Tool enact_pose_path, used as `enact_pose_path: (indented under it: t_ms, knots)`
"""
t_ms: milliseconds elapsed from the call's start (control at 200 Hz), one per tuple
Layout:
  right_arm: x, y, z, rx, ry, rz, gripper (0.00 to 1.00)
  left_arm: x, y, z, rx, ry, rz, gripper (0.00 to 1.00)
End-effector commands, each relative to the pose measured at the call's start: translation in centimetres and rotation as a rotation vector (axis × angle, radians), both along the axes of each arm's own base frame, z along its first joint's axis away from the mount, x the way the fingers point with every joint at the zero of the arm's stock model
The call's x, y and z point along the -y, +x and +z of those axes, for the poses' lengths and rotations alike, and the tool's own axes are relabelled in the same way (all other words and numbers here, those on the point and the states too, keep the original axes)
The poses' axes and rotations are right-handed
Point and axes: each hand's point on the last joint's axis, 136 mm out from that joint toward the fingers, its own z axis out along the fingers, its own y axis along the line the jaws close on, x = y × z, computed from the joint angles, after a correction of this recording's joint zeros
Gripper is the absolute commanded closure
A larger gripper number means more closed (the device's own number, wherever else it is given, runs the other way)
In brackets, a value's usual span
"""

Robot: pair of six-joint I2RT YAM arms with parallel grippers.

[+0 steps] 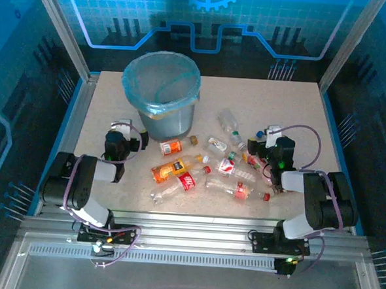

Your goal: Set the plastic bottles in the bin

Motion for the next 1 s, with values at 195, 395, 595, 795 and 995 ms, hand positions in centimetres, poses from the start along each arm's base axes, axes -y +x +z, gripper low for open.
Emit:
enact_pose_path:
  t_ms: [195, 395, 595, 795, 995]
  knots:
    - [0.4, 0.6, 0.7, 0.017, -0.006, -0.003, 0.0, 0.0, 0.7, 1.1, 0.029, -0.004, -0.011, 0.01]
    - [0.4, 0.6, 0.7, 0.017, -0.006, -0.003, 0.0, -0.1, 0.7, 1.1, 0.031, -0.003, -0.01, 0.01]
    - [0.3, 0.6, 0.7, 0.017, -0.005, -0.002, 0.0, -0.1, 0.7, 1.1, 0.03, -0.006, -0.009, 0.01]
    - [0.4, 0.5, 0.6, 0.016, -0.005, -0.002, 0.0, -0.1, 0.7, 1.1, 0.029, -0.007, -0.01, 0.01]
    - [-0.1, 0.3, 1.2, 0.03, -0.01, 0.022, 0.0, -1.3, -0.6, 2.9, 0.099, -0.002, 0.064, 0.01]
